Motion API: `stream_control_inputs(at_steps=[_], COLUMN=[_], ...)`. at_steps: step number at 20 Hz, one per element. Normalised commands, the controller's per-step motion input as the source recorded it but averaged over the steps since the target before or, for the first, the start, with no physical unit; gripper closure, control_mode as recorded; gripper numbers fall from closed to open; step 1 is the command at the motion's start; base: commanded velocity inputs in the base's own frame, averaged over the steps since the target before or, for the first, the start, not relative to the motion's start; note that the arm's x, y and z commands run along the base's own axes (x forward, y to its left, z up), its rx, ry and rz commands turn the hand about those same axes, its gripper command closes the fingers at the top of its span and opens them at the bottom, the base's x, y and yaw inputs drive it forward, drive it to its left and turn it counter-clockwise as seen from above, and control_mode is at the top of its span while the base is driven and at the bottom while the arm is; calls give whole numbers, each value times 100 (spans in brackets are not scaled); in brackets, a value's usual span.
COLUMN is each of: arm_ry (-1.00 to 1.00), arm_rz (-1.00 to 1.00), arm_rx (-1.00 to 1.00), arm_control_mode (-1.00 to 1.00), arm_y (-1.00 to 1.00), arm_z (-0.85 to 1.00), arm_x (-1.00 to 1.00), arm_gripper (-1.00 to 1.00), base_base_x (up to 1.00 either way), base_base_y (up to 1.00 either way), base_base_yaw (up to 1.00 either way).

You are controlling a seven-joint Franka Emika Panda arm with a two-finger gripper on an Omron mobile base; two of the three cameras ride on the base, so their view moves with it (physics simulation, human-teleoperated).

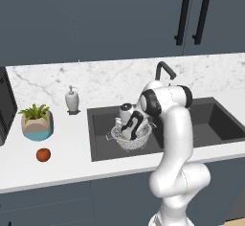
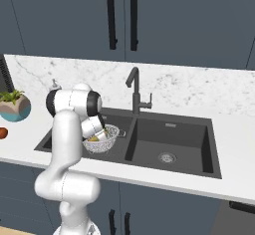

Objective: Put the colander in the sink, put the banana, orange in the colander, and turn on the sink faucet and pour water over the colander.

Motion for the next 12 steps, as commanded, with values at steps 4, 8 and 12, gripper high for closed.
stream_control_inputs(at_steps=[4, 8, 12], arm_ry=[1, 0, -1], arm_rz=[0, 0, 0], arm_rx=[0, 0, 2], arm_control_mode=[-100, -100, -100], arm_y=[-3, -17, -13], arm_z=[-13, 8, 46], arm_x=[22, -5, -11], arm_gripper=[-100, -100, -100], base_base_x=[0, 0, 0], base_base_y=[0, 0, 0], base_base_yaw=[0, 0, 0])
